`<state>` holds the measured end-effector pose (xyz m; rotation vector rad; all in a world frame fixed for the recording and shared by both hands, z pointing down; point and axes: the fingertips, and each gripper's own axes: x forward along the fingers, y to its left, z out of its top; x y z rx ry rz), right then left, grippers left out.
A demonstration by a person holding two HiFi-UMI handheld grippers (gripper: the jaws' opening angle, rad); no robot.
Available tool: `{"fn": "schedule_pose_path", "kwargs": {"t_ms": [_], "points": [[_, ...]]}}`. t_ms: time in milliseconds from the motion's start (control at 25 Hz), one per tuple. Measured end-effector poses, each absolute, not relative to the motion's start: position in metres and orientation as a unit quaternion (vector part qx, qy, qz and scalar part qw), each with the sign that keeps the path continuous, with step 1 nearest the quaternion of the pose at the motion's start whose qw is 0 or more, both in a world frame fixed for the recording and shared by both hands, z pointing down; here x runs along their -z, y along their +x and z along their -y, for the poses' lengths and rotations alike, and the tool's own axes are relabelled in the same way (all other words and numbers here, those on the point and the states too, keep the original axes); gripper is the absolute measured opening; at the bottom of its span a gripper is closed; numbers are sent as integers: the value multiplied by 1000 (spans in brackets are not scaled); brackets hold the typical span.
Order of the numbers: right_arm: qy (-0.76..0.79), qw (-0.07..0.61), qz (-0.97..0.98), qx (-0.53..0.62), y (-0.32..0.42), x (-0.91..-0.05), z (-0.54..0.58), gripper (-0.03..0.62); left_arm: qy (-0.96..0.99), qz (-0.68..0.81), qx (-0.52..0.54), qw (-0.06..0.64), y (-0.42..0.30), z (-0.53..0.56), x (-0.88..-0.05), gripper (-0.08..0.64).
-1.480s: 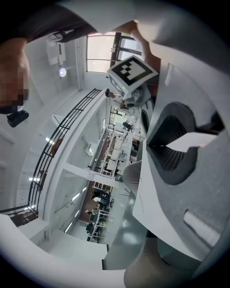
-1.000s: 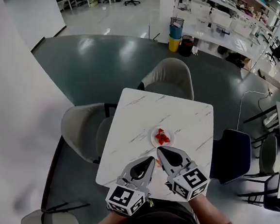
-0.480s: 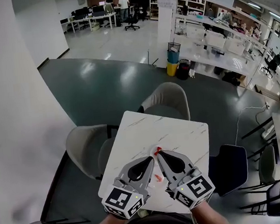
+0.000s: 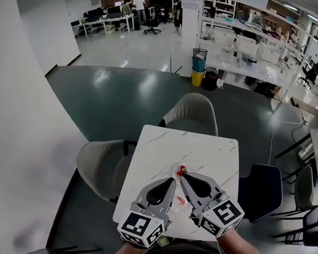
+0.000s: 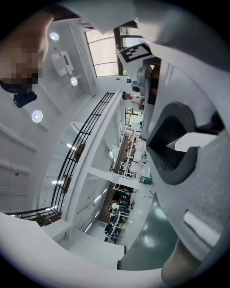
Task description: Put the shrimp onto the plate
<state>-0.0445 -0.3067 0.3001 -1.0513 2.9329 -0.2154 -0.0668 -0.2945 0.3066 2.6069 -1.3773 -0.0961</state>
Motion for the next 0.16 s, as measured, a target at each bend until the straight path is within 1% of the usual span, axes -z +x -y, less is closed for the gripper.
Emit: {"fn": "schedule_pose_path", "kwargs": {"t_ms": [160], "points": [[-336, 7, -939, 67, -45, -298, 306, 2, 878, 468, 34, 97, -69, 293, -305, 8]]}}
